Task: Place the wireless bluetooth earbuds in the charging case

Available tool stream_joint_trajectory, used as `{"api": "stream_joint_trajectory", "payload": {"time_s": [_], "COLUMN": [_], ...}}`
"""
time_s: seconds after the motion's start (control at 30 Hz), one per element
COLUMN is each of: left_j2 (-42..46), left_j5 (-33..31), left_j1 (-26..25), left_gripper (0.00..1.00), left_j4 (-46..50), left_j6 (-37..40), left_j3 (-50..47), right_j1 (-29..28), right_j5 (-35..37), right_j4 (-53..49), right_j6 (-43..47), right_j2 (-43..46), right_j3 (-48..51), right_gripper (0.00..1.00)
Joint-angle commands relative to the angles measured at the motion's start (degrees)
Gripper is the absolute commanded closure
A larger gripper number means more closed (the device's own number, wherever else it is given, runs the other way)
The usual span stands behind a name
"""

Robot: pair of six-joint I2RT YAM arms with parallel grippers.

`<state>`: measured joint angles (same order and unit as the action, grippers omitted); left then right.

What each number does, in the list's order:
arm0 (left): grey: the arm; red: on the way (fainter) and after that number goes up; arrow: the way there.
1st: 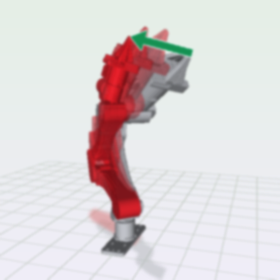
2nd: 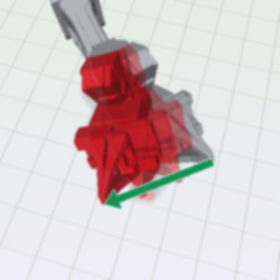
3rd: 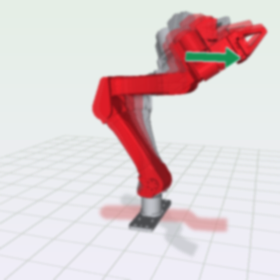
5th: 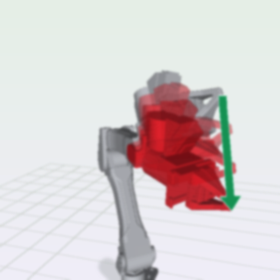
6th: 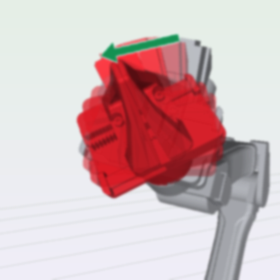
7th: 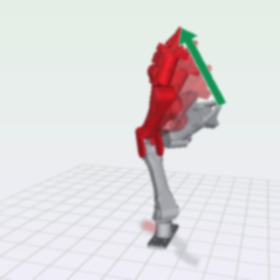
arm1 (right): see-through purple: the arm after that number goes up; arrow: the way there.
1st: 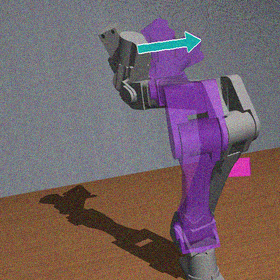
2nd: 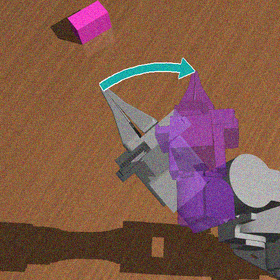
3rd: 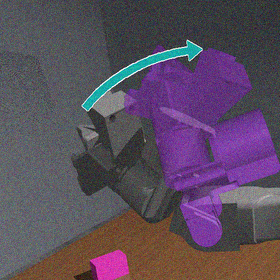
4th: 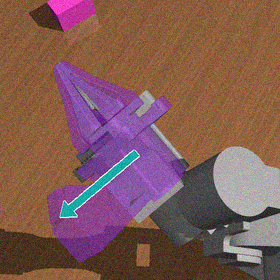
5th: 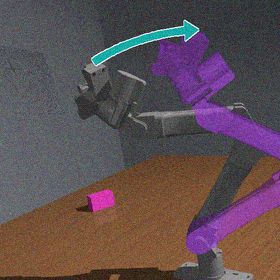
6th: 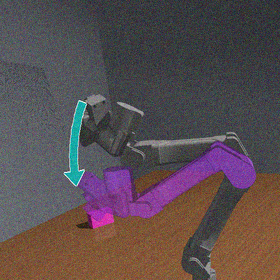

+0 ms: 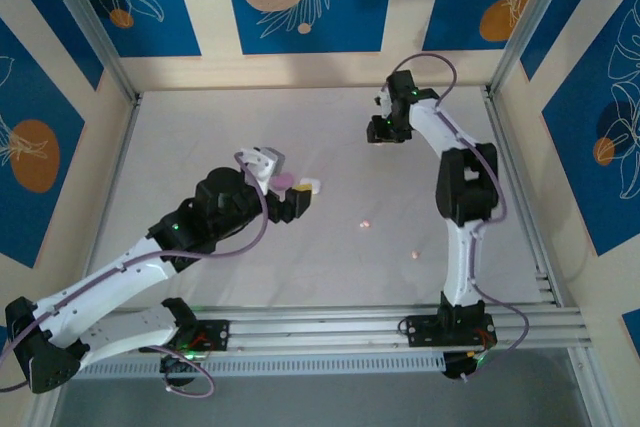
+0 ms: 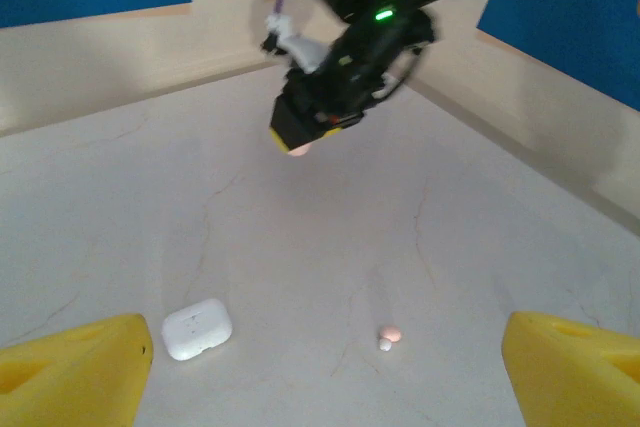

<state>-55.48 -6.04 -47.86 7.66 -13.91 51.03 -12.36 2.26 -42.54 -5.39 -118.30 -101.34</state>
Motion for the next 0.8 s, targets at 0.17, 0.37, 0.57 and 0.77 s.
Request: {"api": "stream_joint_trajectory", "payload": {"time_s": [0.17,0.37,0.57,0.77], "left_j2": [4.48,6.33,3.97,-1.12], "left_j5": [3.63,6.95,16.75,22.39], "left_j1": [6.16,7.3,7.26,7.25], "left_gripper": [0.15,0.16,0.17,0.22], "left_j4": [1.52,-1.41,-6.66,-6.59], "left_j6": [-10.96,-12.95,-13.32,-15.19], "left_j3": [-1.14,-1.44,-0.58,2.63], "right_j1": [-3.9,-7.35,-11.36,-15.94], "right_j5": [-37.67,-44.3,-39.34,-30.88], "right_j4": [15.11,12.19,14.67,16.6], "right_j6": [19.27,28.64,32.94,35.26], "right_j2": [30.59,38.07,42.6,45.3], "right_j3": [21.04,24.97,29.76,32.75], "right_gripper": [0.61,0.61,0.61,0.61]}}
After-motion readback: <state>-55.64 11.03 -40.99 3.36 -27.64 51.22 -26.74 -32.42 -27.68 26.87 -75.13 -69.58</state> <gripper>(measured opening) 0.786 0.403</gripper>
